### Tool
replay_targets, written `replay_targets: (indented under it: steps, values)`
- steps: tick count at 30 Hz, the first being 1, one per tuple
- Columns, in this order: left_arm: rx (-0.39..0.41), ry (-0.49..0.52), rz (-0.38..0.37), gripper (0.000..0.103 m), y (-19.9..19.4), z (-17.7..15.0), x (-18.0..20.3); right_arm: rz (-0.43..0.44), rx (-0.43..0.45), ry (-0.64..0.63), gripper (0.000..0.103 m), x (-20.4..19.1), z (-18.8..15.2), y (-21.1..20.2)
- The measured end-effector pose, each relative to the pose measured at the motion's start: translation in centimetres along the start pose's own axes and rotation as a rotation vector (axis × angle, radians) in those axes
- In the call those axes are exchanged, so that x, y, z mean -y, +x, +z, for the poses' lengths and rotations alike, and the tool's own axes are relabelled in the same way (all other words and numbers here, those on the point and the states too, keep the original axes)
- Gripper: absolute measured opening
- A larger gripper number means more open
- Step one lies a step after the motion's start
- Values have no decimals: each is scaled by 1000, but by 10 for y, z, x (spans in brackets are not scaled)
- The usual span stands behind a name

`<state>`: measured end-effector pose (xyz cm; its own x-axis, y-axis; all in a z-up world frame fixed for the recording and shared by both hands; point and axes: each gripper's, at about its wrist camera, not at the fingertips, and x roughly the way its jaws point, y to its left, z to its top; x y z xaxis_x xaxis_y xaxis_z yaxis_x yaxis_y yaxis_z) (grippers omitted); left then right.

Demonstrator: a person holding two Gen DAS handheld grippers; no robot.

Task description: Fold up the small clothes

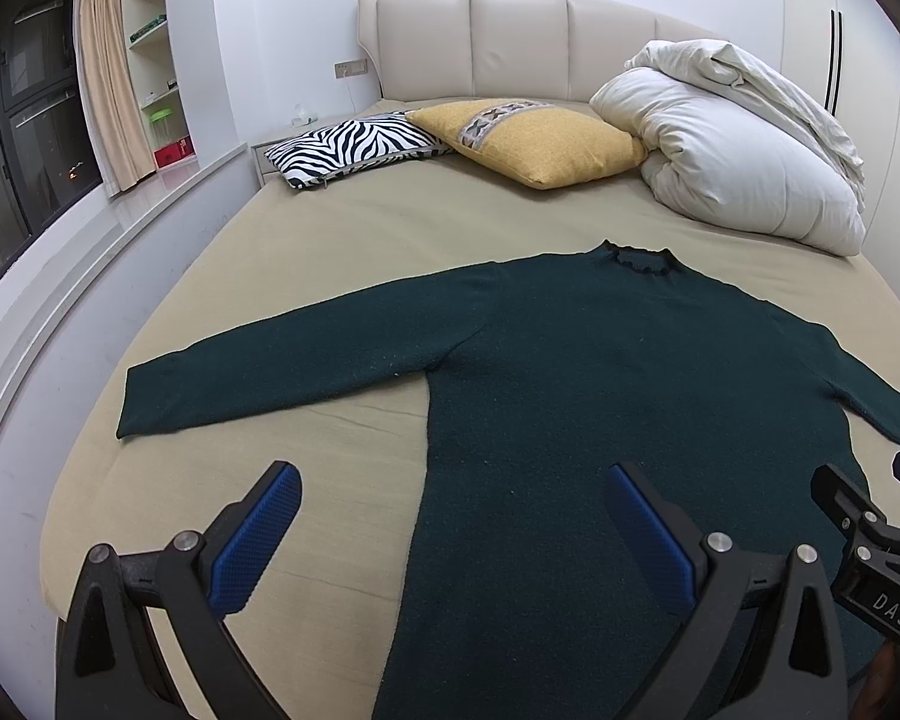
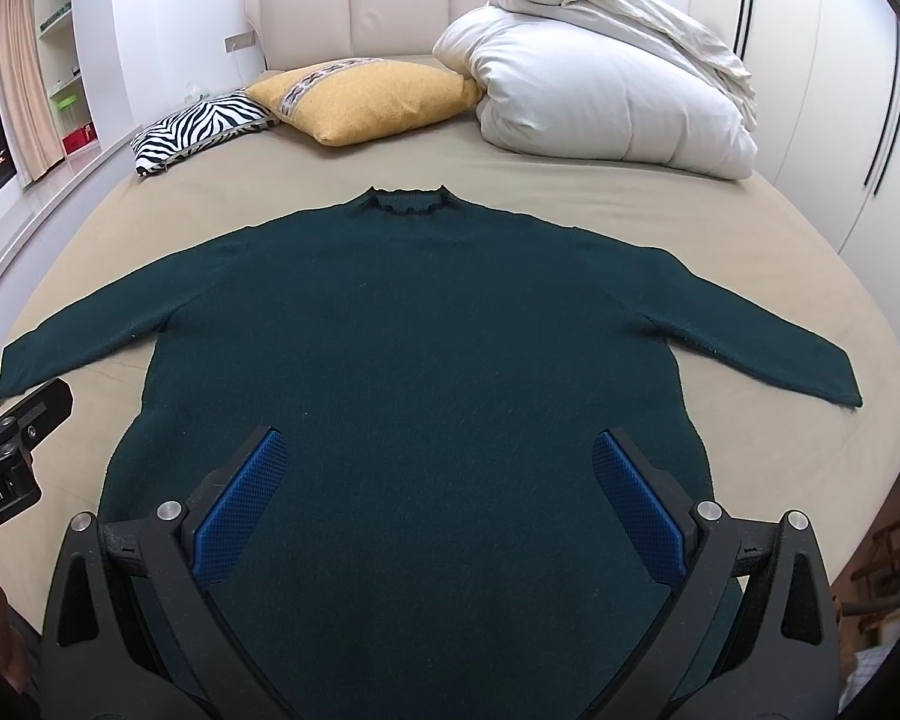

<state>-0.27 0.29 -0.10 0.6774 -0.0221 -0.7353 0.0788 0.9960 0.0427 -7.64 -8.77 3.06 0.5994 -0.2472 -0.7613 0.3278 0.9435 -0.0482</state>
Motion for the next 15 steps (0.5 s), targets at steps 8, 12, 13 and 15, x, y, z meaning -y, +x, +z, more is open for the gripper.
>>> replay_targets:
  steps: [8,12,13,15]
  values:
    - [-1,0,0,103,1,-2,-1,1,-5,-4,103,-3,-3,2]
    - [-1,-1,-2,103,2,-2,-1,3,-11,-3,103,-2,-4,3]
    - [-1,-1,-1,103,2,-2,-1,3,-12,-4,103,-2,-4,3]
    - [-2,-1,-2,103,2,-2,-1,4,-13,-4,103,-2,-3,3]
